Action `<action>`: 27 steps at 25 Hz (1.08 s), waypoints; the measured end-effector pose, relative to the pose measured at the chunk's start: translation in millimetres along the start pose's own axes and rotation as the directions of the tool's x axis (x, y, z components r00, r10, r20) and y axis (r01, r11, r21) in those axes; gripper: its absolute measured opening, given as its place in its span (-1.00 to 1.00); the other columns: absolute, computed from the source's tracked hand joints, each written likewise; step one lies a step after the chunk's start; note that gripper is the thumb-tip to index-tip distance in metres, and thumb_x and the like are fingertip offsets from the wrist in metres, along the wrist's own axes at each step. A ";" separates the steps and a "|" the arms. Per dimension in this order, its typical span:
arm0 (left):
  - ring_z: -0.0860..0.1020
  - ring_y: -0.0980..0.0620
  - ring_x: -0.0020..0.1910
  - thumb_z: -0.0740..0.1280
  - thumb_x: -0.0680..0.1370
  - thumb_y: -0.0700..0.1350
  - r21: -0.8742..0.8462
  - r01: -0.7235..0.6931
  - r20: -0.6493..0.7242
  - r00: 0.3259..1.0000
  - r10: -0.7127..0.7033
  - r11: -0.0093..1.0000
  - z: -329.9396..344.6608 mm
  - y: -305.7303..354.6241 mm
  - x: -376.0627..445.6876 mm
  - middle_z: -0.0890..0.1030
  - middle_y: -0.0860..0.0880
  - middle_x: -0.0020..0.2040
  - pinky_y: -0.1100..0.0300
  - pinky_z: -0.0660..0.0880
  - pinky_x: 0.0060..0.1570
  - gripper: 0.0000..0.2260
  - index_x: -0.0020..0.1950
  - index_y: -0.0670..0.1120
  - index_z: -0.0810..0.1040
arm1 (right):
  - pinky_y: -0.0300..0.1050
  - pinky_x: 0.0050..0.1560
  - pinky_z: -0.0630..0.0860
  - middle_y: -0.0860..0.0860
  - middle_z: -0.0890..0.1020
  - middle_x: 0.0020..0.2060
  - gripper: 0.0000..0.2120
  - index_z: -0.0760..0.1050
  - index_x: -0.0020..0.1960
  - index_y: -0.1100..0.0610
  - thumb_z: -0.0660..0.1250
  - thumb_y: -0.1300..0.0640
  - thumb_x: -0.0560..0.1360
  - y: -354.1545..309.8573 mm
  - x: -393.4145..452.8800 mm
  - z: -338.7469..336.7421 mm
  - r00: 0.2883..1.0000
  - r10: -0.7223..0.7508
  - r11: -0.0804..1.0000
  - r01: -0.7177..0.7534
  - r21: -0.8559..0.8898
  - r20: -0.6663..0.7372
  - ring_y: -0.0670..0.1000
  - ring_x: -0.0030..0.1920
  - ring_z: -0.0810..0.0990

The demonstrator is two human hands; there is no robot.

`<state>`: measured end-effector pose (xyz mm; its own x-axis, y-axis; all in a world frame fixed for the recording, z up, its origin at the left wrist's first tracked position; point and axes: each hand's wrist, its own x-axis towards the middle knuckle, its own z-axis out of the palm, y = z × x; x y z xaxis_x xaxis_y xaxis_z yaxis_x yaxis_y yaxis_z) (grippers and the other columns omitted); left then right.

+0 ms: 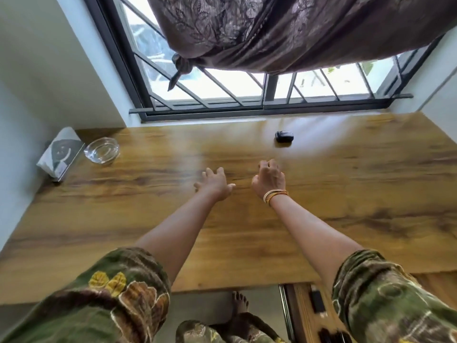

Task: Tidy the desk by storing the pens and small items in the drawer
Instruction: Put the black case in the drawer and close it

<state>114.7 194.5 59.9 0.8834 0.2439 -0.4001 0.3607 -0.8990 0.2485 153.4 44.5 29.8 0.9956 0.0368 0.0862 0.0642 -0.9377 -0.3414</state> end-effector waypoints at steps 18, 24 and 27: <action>-0.55 -0.22 0.41 0.13 0.36 0.51 0.154 -0.076 0.253 0.967 0.035 0.985 7.0 11.1 50.1 -0.62 -0.10 0.40 -0.44 -0.39 0.28 0.00 0.46 0.16 -0.50 | 0.08 0.09 0.42 0.21 0.45 0.19 -0.70 0.49 0.15 0.09 0.21 0.02 0.47 33.8 154.4 7.3 0.983 0.182 0.980 -0.180 -0.081 0.015 0.28 0.17 0.41; -0.29 -0.21 0.54 0.23 0.53 0.26 0.152 -0.163 0.141 0.980 0.142 0.975 12.2 23.6 11.4 -0.36 -0.18 0.54 -0.36 -0.20 0.40 -0.19 0.58 0.05 -0.18 | -0.05 0.10 0.50 0.18 0.56 0.09 -0.61 0.57 0.14 0.09 0.44 -0.05 0.37 21.1 79.4 16.5 0.983 0.167 0.968 -0.149 0.202 -0.075 0.20 0.08 0.57; -0.22 -0.15 0.56 0.29 0.55 0.16 0.072 -0.263 0.102 0.961 0.255 0.962 21.0 7.6 -32.1 -0.26 -0.17 0.57 -0.32 -0.17 0.43 -0.27 0.58 0.07 -0.06 | -0.13 0.14 0.43 0.15 0.62 0.06 -0.51 0.58 0.14 0.11 0.55 -0.04 0.28 20.5 40.0 8.2 0.991 0.130 0.943 -0.111 0.313 -0.039 0.15 0.13 0.55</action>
<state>82.8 172.2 56.1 0.9108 -0.0321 -0.4116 0.0934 -0.9551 0.2812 195.1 29.6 18.6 0.9920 -0.0989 0.0778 -0.0288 -0.7803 -0.6247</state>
